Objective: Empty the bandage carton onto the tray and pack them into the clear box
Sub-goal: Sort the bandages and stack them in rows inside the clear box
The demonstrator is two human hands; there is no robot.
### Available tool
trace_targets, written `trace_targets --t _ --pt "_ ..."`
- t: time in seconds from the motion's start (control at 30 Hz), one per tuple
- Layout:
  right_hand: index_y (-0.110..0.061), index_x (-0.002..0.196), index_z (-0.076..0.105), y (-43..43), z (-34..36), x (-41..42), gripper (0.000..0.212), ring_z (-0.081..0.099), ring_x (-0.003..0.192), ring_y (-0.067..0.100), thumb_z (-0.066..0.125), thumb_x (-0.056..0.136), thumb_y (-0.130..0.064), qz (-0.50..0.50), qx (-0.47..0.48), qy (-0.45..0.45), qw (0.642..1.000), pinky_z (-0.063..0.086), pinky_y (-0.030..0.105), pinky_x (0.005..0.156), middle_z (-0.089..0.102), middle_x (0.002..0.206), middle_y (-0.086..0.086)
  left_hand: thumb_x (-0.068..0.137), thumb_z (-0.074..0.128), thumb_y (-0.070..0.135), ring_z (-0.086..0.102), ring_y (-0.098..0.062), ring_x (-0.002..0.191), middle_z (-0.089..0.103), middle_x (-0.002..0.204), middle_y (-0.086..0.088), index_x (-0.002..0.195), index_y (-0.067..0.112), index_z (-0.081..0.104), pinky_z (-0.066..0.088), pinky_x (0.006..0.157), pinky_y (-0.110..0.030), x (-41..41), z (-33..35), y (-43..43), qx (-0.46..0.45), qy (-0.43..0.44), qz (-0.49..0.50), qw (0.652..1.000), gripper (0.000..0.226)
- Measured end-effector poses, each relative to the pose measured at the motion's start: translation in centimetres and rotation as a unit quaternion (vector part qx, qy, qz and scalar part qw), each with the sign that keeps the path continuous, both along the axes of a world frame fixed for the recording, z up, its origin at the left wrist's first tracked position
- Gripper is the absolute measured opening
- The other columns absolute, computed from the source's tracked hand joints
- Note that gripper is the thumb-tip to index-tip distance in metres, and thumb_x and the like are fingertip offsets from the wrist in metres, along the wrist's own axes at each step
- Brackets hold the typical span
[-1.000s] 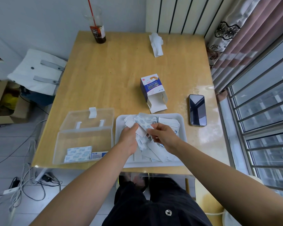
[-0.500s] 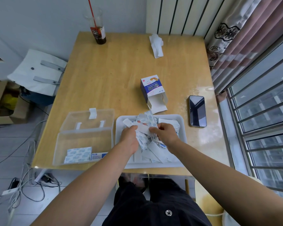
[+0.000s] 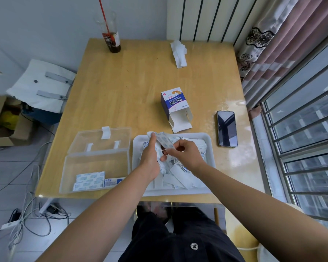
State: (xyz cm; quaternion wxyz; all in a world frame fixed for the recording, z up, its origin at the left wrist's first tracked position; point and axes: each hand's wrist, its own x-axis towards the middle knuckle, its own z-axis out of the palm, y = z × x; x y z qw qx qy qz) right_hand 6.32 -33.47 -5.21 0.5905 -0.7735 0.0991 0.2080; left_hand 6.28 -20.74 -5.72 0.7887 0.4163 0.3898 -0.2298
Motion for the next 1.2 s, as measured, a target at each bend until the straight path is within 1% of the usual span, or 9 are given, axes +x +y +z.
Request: trace_targets --t 0.07,0.2,0.3,0.43,0.57,0.67,0.9,1.07,1.2 --pt "-0.013 0.061 0.052 -0.1 -0.2 0.1 0.029 0.037 0.049 0.007 0.074 0.079 -0.014 0.0 0.016 0.03 0.999 0.032 0.017 0.049 0.053 0.055 -0.004 0.096 0.047 0.043 0.036 -0.01 0.038 0.059 0.078 -0.006 0.095 0.014 0.066 0.027 0.055 -0.024 -0.1 0.2 0.2 0.007 -0.01 -0.01 1.0 0.035" --pt "0.001 0.073 0.06 -0.3 -0.4 0.4 0.025 0.038 0.055 0.013 0.076 0.079 -0.017 0.021 0.06 0.077 0.995 0.034 0.022 0.054 0.055 0.07 0.009 0.096 0.046 0.012 0.04 -0.009 0.044 0.055 0.069 -0.004 0.091 0.009 0.061 0.03 0.039 -0.016 -0.2 0.4 0.3 0.123 -0.056 -0.037 0.99 0.017" --pt "-0.002 0.082 0.061 -0.8 -0.2 0.9 0.017 0.041 0.056 0.013 0.076 0.079 -0.01 -0.028 0.112 0.093 0.989 0.037 0.02 0.053 0.053 0.07 0.008 0.097 0.051 0.013 0.043 -0.011 0.055 0.056 0.072 -0.004 0.097 0.01 0.062 0.034 0.042 -0.013 -0.3 -0.1 0.6 0.177 -0.079 -0.047 0.98 0.011" --pt "-0.002 0.087 0.066 -1.7 -0.3 1.3 0.01 0.04 0.054 0.012 0.073 0.081 -0.007 -0.05 0.117 0.108 0.986 0.036 0.018 0.05 0.057 0.068 0.006 0.096 0.056 0.015 0.043 -0.008 0.05 0.056 0.068 -0.004 0.097 0.011 0.062 0.033 0.046 -0.014 -0.2 -0.5 1.1 0.196 -0.075 -0.057 0.976 0.007" --pt "-0.009 0.059 0.056 -1.2 -0.6 0.9 0.029 0.034 0.044 0.009 0.072 0.084 -0.01 0.002 0.086 0.15 0.985 0.032 0.018 0.045 0.047 0.046 -0.006 0.093 0.061 0.016 0.038 -0.009 0.048 0.05 0.061 -0.003 0.096 0.009 0.064 0.029 0.042 -0.014 -0.5 -0.7 1.1 0.186 -0.059 -0.099 0.976 0.008" --pt "-0.006 0.064 0.056 -0.5 -1.2 0.9 0.025 0.034 0.045 0.011 0.072 0.083 -0.011 0.004 0.041 0.158 0.987 0.031 0.019 0.045 0.045 0.051 0.0 0.093 0.06 0.016 0.037 -0.007 0.043 0.05 0.061 -0.003 0.096 0.01 0.065 0.028 0.039 -0.013 -0.9 -0.7 1.3 0.184 -0.047 -0.106 0.976 0.008" --pt "-0.009 0.057 0.051 0.6 -2.1 1.0 0.033 0.041 0.046 0.012 0.072 0.083 -0.012 0.034 -0.096 0.132 0.986 0.035 0.018 0.047 0.049 0.052 0.001 0.095 0.033 0.02 0.037 -0.015 0.055 0.047 0.07 -0.006 0.09 0.006 0.056 0.024 0.034 -0.017 -1.0 -0.4 3.4 0.049 0.004 0.045 0.998 0.028" --pt "-0.009 0.069 0.052 0.2 -1.3 0.9 0.023 0.041 0.051 0.012 0.067 0.087 -0.012 -0.039 -0.018 0.076 0.996 0.035 0.017 0.049 0.048 0.056 -0.003 0.098 0.031 0.009 0.052 -0.019 0.061 0.058 0.077 -0.009 0.09 0.004 0.06 0.041 0.052 -0.021 -1.1 -0.4 3.7 0.057 -0.009 0.047 0.997 0.031" --pt "-0.013 0.075 0.057 0.9 -0.1 0.6 0.018 0.039 0.049 0.009 0.069 0.085 -0.005 0.076 0.146 0.178 0.97 0.035 0.019 0.052 0.051 0.053 -0.006 0.101 0.04 0.014 0.064 -0.021 0.08 0.064 0.097 -0.01 0.1 0.009 0.056 0.051 0.088 -0.039 -0.8 -0.9 2.7 0.089 -0.033 0.02 0.995 0.017"
